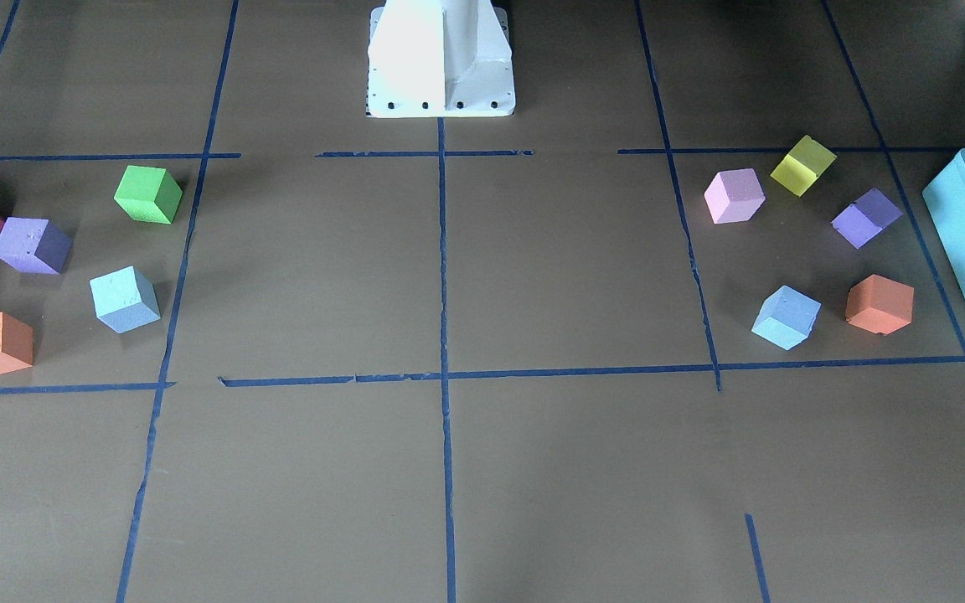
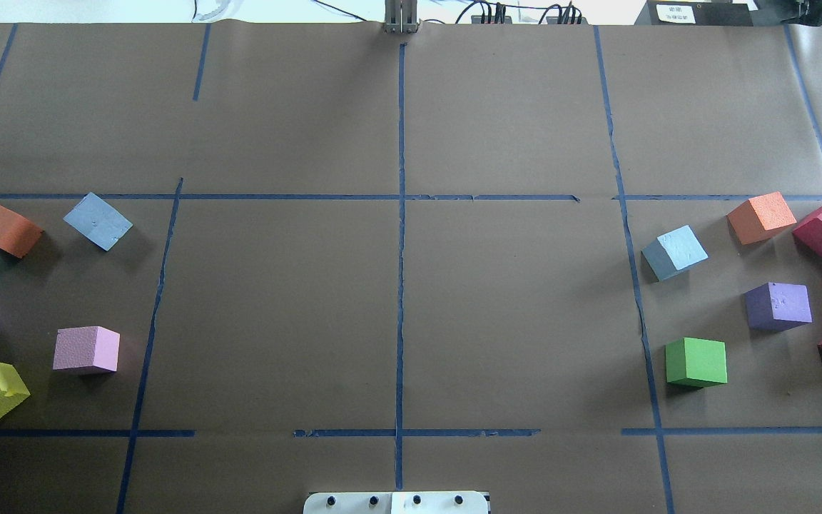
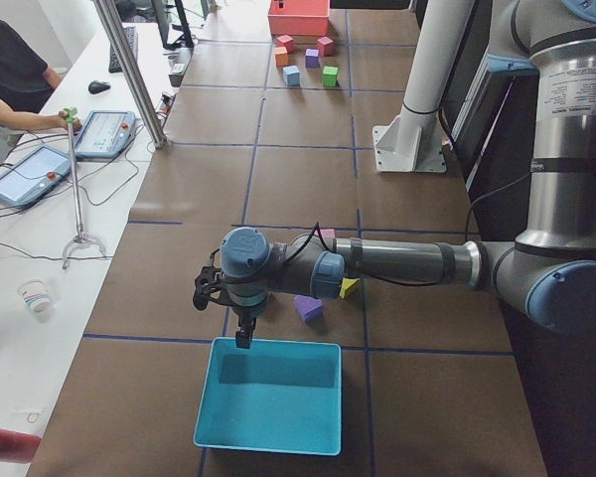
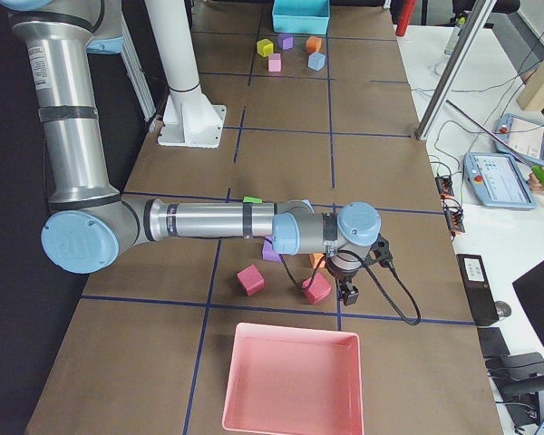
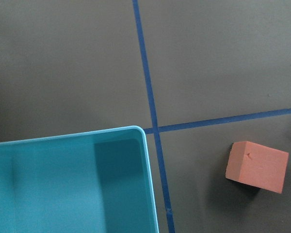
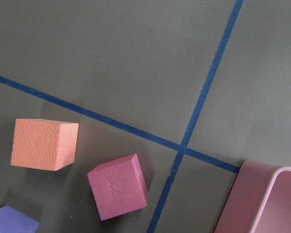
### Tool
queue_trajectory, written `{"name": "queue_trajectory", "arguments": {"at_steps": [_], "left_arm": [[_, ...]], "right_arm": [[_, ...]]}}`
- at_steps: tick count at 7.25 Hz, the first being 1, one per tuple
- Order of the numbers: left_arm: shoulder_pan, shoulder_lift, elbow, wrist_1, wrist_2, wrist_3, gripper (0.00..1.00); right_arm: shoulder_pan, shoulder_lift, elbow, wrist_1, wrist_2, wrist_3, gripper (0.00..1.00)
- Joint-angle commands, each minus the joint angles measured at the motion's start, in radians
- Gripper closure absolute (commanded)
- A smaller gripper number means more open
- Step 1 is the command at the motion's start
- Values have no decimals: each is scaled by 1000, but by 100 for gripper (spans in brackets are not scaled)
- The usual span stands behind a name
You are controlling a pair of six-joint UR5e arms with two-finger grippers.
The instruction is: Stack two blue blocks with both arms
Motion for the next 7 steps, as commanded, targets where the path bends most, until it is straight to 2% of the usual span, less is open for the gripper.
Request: {"name": "queue_trajectory", "arguments": {"at_steps": [1,4,7], "left_arm": [[67,2,-24,9,7,2,0],[66,36,-79,11,-1,-1,0],[66,65,-84,-2,-7,0,0]], "right_arm": [[20,-50,29,-15,18,-32,0],[5,-77,21,22,23,-22,0],[-7,-169,27,244,24,20,0]]}}
